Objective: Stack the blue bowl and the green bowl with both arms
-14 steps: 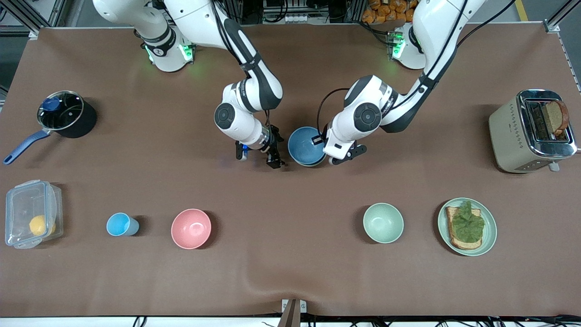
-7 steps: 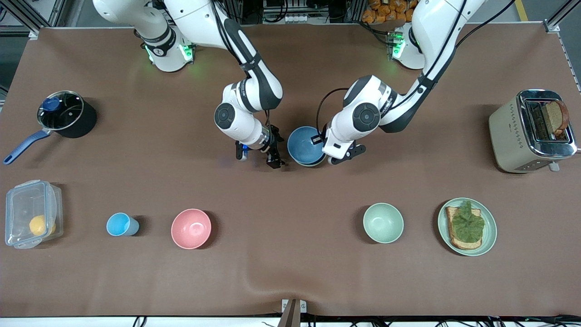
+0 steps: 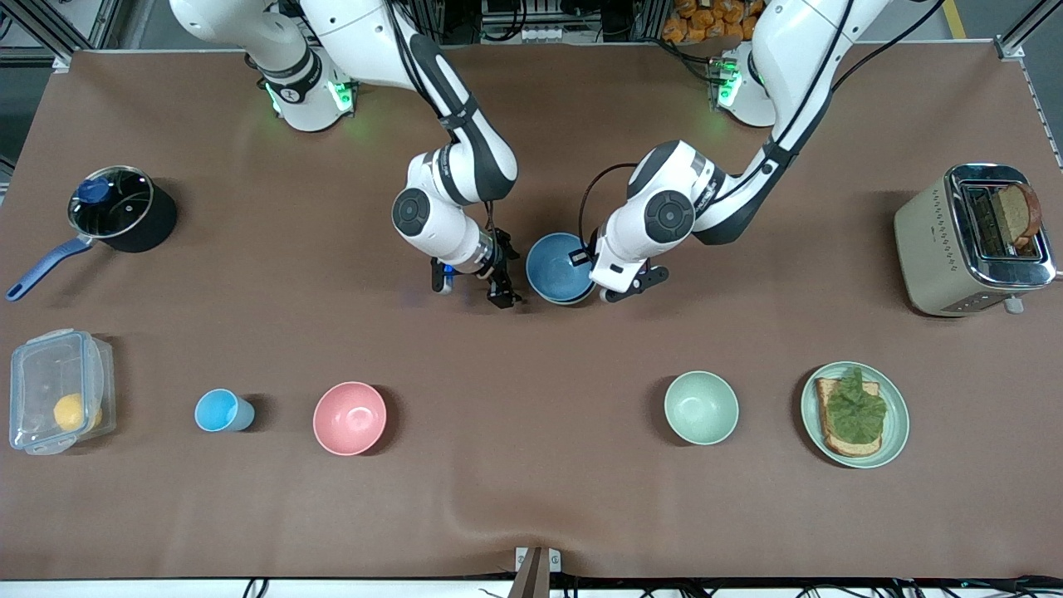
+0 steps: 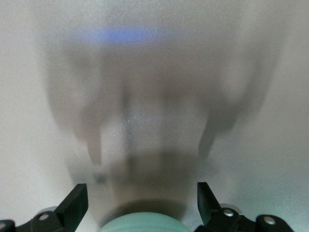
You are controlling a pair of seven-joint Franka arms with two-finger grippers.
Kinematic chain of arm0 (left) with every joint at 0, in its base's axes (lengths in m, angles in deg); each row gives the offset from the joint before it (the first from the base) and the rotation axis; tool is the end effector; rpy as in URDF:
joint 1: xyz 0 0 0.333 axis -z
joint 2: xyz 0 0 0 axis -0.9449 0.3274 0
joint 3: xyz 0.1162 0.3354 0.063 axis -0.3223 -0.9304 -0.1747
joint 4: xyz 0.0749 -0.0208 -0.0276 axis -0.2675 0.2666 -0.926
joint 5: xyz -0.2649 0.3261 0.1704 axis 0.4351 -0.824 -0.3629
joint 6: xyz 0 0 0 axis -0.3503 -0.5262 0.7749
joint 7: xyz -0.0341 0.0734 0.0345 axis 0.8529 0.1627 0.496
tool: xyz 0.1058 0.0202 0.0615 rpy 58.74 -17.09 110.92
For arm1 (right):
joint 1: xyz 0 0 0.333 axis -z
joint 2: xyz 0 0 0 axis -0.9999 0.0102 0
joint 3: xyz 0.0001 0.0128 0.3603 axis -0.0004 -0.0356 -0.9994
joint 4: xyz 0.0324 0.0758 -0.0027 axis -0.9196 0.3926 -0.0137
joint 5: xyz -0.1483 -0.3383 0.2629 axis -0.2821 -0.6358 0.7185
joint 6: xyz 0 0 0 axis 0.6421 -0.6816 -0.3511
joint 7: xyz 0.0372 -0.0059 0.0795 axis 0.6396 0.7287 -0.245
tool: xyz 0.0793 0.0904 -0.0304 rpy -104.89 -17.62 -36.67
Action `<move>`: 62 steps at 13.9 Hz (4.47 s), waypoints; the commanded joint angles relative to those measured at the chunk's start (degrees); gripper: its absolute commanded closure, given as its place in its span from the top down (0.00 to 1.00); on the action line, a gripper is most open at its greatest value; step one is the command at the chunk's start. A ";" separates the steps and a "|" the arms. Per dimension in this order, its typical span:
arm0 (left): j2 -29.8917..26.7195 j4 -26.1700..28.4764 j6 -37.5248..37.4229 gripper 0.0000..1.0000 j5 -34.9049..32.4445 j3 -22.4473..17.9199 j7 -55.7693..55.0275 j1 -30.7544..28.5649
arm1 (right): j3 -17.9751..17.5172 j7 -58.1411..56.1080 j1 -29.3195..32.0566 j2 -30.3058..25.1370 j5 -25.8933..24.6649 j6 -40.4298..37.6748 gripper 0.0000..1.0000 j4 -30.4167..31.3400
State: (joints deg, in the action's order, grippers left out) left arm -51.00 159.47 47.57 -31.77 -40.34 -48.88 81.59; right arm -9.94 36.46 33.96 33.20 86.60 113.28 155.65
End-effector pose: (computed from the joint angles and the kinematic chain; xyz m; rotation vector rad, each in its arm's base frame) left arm 0.5087 -0.4292 0.2160 2.8704 0.6159 -0.4612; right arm 0.5109 0.4690 0.1516 -2.0434 1.9717 0.4682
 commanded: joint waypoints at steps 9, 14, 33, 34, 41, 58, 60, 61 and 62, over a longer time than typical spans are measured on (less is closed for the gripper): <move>-0.11 0.20 0.96 0.00 -1.55 -0.07 -0.32 -0.15 | -0.04 -1.61 -0.26 -0.08 1.88 0.75 1.00 0.25; -0.55 -0.32 0.88 1.00 -1.55 -0.07 -0.41 -0.67 | 0.05 -1.61 -0.26 0.00 1.88 1.01 1.00 0.34; -21.38 -17.55 -27.68 1.00 -12.45 -0.25 9.75 -18.68 | 7.24 -11.19 3.69 -10.36 -2.06 -18.28 1.00 6.41; -22.34 -17.81 -28.73 1.00 -12.45 -0.16 12.48 -19.82 | 9.26 -11.19 3.69 -10.98 -3.99 -21.46 1.00 6.23; -24.98 -23.35 -38.05 1.00 -11.57 -6.10 25.40 -19.69 | 19.55 -11.89 3.69 -12.65 -12.87 -43.09 1.00 -0.62; -27.97 -26.25 -44.57 1.00 -9.46 -21.43 43.89 -10.78 | 9.57 -51.00 41.54 -17.31 -34.50 -65.70 1.00 -14.15; -28.59 -26.08 -44.74 1.00 -9.37 -21.43 43.97 -10.87 | 4.03 -51.87 44.64 -17.31 -41.94 -65.35 1.00 -17.66; -28.76 -26.08 -45.26 1.00 -9.37 -21.43 44.06 -10.87 | 1.22 -54.14 45.95 -17.57 -43.98 -65.00 1.00 -18.29; -29.11 -26.08 -45.53 1.00 -9.28 -21.43 44.06 -10.87 | 0.41 -57.13 47.88 -18.18 -43.74 -65.00 1.00 -18.29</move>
State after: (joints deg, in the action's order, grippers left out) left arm -78.68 133.49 3.63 -42.36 -61.06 -6.26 70.28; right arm -5.44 -17.01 78.30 16.22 45.59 48.45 138.64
